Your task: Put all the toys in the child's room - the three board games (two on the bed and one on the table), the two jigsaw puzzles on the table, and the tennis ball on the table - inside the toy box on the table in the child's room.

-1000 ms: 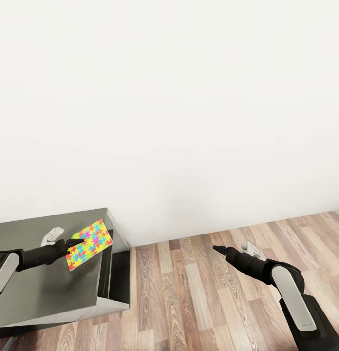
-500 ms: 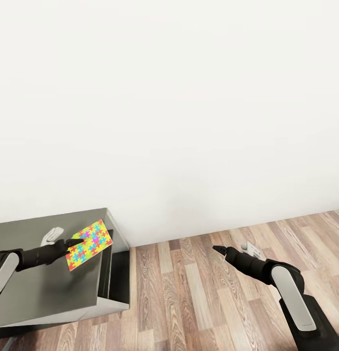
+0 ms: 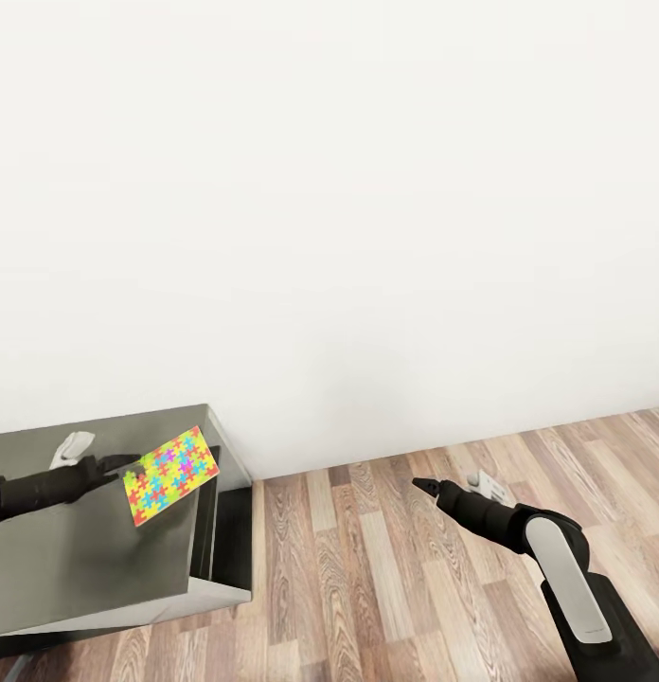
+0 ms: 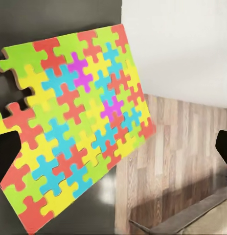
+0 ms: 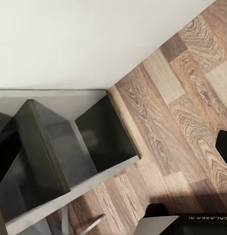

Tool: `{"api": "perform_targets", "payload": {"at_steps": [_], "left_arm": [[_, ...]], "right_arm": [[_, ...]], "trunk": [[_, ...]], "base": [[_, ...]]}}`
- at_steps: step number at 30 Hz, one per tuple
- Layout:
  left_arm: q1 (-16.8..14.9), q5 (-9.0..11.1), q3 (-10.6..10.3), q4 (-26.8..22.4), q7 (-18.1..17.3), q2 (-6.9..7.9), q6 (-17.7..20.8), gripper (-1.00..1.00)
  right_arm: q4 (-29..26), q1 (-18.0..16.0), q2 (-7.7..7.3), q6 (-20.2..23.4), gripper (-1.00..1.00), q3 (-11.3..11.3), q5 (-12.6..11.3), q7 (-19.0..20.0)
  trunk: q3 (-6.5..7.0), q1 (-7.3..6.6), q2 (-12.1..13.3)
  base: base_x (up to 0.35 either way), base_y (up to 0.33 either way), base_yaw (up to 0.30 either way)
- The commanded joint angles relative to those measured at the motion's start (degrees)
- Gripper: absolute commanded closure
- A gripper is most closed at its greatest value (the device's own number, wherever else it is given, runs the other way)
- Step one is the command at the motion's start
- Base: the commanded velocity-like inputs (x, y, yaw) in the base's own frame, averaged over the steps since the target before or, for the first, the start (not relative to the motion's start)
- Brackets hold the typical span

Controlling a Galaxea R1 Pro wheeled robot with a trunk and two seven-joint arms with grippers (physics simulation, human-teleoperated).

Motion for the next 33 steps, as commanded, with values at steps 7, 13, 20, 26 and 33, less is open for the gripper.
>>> {"api": "perform_targets", "payload": {"at_steps": [7,13,20,26,33], "left_arm": [[1.18,-0.03,-0.05,-0.12,-13.84,4.78,0.28,-1.00],[2.97,-0.09,-0.15,-1.51,-31.07,5.51,-0.17,-1.00],[6.11,-0.02,-0.35,-6.48,-43.18,5.29,-0.43,-1.00],[6.52,0.04,-0.33,-7.73,-43.18,4.89,-0.38,-1.00],[6.70,0.14,-0.39,-9.24,-43.18,4.65,0.08,-1.00]], "right_arm": [[0.05,-0.04,0.07,0.20,-1.00,-0.02,-0.55,-0.56],[0.02,-0.04,0.12,-0.44,-1.00,0.45,-0.48,-0.56],[-0.30,-0.05,0.48,-1.70,-1.00,6.33,-0.62,-0.56],[-0.37,-0.38,3.01,-1.69,-1.00,7.89,-1.00,-0.33],[0.69,-0.80,5.51,-1.52,-1.00,9.90,-0.48,7.72]], "trunk": [[-0.09,0.03,-0.10],[-0.09,0.03,-0.10],[-0.09,0.03,-0.10],[-0.09,0.03,-0.10],[-0.09,0.03,-0.10]], "base": [[0.000,0.000,0.000],[0.000,0.000,0.000],[0.000,0.000,0.000],[0.000,0.000,0.000],[0.000,0.000,0.000]]}}
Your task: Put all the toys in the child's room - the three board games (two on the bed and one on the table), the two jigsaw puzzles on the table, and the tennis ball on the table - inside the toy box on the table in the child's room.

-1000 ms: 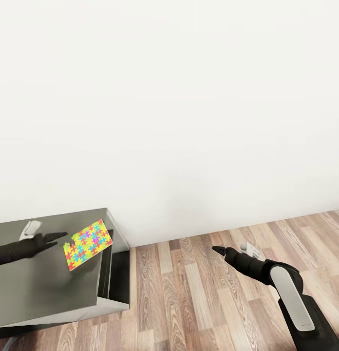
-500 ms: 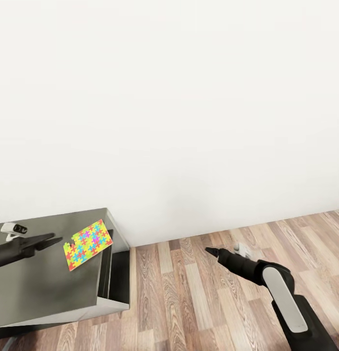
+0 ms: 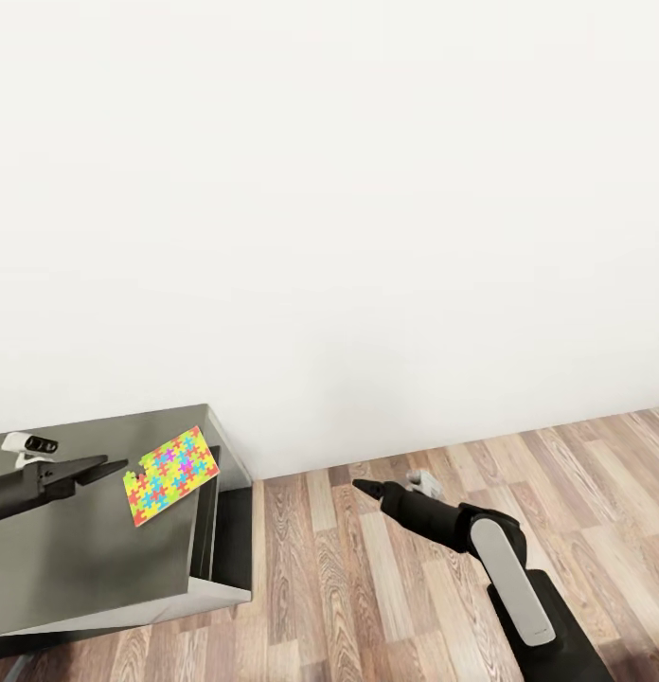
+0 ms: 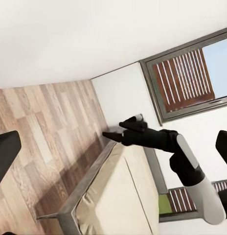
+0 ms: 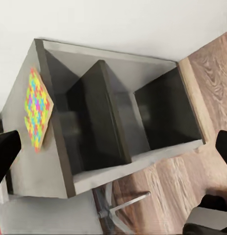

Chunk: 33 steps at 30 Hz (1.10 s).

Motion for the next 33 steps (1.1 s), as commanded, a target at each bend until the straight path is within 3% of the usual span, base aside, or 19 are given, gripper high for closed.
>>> {"api": "perform_targets", "payload": {"at_steps": [1,4,8,13,33], "left_arm": [[-0.01,0.03,-0.03,-0.11,-0.20,-0.03,0.64,-1.00],[0.08,0.20,-0.07,-0.50,-0.20,-0.26,0.76,-1.00],[0.19,0.22,-0.09,-0.69,-0.20,-0.98,1.02,-1.00],[0.75,0.34,-0.01,-2.91,-0.20,-1.73,1.15,-1.00],[1.96,0.55,0.03,-4.85,-0.20,-1.89,0.88,-1.00]], "right_arm": [[-0.09,-0.05,-0.10,0.19,-1.00,0.30,-0.13,0.89],[-0.10,-0.06,-0.36,0.30,-1.00,0.98,0.07,6.97],[-0.12,-0.07,-0.33,0.18,-1.00,1.23,0.15,9.41],[-0.23,-0.07,-0.19,-0.13,-1.00,1.36,0.24,10.27],[-0.33,0.42,-0.48,-1.73,-1.00,1.90,0.27,10.62]], "trunk": [[-0.09,0.03,-0.10],[-0.09,0.03,-0.10],[-0.09,0.03,-0.10],[0.15,0.03,-0.10],[1.99,0.03,-0.10]], "base": [[0.000,0.000,0.000],[0.000,0.000,0.000],[0.000,0.000,0.000],[0.000,0.000,0.000],[0.070,0.058,0.000]]}}
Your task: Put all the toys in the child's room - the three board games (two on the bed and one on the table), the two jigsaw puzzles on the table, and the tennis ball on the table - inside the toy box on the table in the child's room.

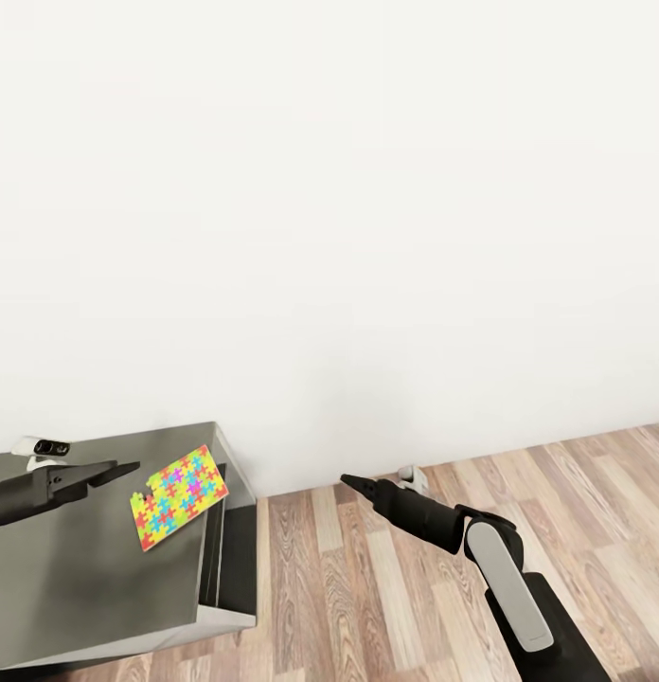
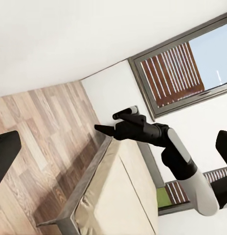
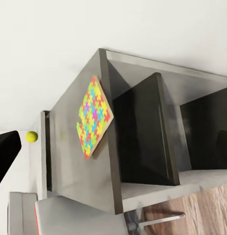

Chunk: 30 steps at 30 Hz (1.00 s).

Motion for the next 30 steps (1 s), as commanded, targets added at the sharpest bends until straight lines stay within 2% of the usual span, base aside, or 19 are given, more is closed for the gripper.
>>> {"api": "perform_targets", "payload": {"at_steps": [1,25,30], "left_arm": [[-0.02,0.00,-0.02,-0.02,-0.20,0.02,0.59,-1.00],[0.07,0.01,-0.15,-0.53,-0.20,-0.18,0.38,-1.00],[0.07,-0.02,-0.12,-0.69,-0.20,-1.02,0.30,-1.00]], "right_arm": [[-0.03,-0.03,-0.03,0.12,-1.00,0.02,0.34,0.32],[-0.65,0.17,0.09,0.06,-1.00,0.13,0.35,0.33],[-0.66,0.17,0.06,0.06,-1.00,0.11,0.35,0.33]], "trunk": [[0.01,0.03,-0.09],[2.28,0.03,-0.09],[2.76,0.03,-0.09]], "base": [[0.008,0.002,0.000],[-0.005,0.000,0.000],[0.000,0.000,0.000]]}}
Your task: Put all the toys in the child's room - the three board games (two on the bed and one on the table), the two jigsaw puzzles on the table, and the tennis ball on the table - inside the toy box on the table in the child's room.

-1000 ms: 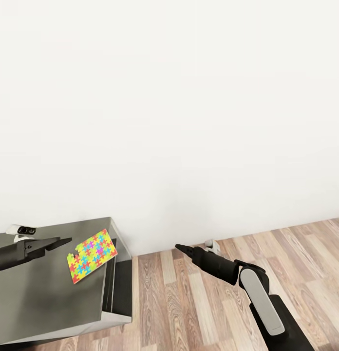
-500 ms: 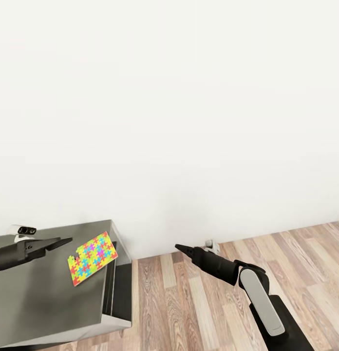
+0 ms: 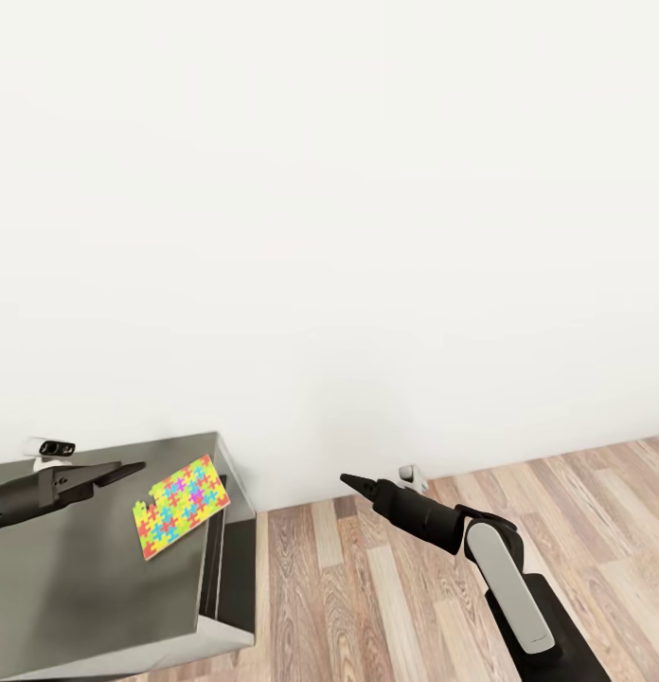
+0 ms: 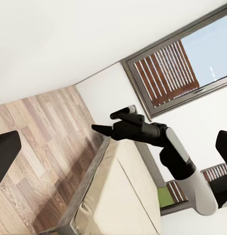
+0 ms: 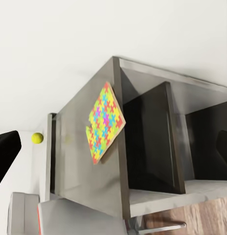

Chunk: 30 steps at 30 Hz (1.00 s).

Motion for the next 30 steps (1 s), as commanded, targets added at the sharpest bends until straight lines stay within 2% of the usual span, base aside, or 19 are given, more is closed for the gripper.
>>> {"api": "perform_targets", "payload": {"at_steps": [1,17,30], "left_arm": [[-0.03,-0.02,-0.02,-0.03,-0.20,-0.23,0.60,-1.00],[-0.03,-0.20,0.05,-0.20,-0.20,-1.88,0.42,-1.00],[-0.03,-0.23,0.01,-0.96,-0.20,-2.15,0.42,-1.00]], "right_arm": [[-0.02,-0.04,-0.08,0.15,-1.00,-0.01,0.34,0.32],[-1.36,0.20,-0.24,0.22,-1.00,-0.22,0.34,0.95],[-1.46,0.22,-0.11,0.19,-1.00,-0.18,0.33,1.02]], "trunk": [[0.00,0.03,-0.10],[1.52,0.03,-0.10],[2.76,0.03,-0.10]], "base": [[0.000,0.000,0.000],[0.000,0.000,0.031],[0.000,0.000,0.069]]}}
